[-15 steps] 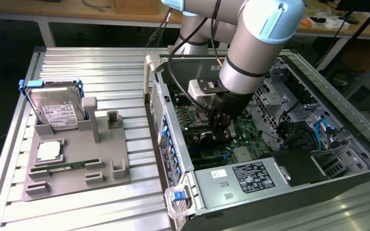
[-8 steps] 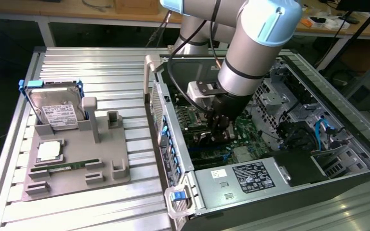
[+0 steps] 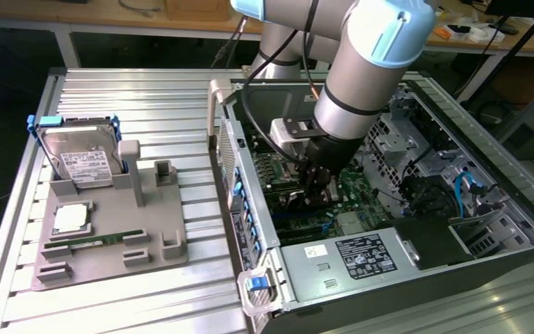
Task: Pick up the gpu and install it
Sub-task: 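Insert the gpu into the slot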
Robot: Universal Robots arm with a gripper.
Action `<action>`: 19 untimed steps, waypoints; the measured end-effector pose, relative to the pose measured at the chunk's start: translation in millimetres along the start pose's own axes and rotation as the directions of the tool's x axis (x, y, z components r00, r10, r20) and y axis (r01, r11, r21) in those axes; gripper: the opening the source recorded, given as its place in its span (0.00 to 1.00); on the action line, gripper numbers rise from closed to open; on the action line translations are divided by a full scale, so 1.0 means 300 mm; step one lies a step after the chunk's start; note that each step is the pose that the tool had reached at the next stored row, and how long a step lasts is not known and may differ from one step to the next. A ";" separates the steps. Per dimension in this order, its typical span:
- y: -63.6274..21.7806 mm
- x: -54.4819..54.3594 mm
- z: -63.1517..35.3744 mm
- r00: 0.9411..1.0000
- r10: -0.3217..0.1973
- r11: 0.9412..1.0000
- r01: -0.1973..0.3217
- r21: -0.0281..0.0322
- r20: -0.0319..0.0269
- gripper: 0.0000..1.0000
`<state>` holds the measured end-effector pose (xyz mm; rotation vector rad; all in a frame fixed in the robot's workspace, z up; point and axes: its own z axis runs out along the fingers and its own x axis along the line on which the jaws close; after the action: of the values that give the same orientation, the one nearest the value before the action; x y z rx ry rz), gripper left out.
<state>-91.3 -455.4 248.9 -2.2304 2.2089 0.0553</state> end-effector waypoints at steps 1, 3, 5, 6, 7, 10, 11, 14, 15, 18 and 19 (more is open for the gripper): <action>0.000 0.000 0.000 1.000 0.000 1.000 0.000 0.000 0.000 0.27; 0.000 0.000 0.000 1.000 0.000 1.000 0.000 0.000 0.000 0.27; -0.001 0.000 0.000 1.000 0.000 1.000 0.000 0.000 0.001 0.27; -0.002 0.000 0.000 1.000 0.000 1.000 0.000 0.000 0.001 0.27; -0.005 0.000 -0.001 1.000 0.001 1.000 -0.001 0.000 0.001 0.27; -0.017 0.000 -0.001 1.000 0.003 1.000 -0.003 0.000 0.001 0.27; -0.017 0.001 -0.001 1.000 0.003 1.000 -0.003 0.000 0.001 0.27; -0.017 0.000 -0.001 1.000 0.003 1.000 -0.003 0.000 0.002 0.27; -0.017 0.000 -0.002 1.000 0.003 1.000 -0.003 0.000 0.002 0.27; -0.016 0.000 -0.008 1.000 0.003 1.000 -0.003 0.001 0.003 0.27; -0.014 0.000 -0.008 1.000 0.003 1.000 -0.003 0.001 0.002 0.27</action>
<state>-87.0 -455.4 251.3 -2.2254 2.2107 0.0571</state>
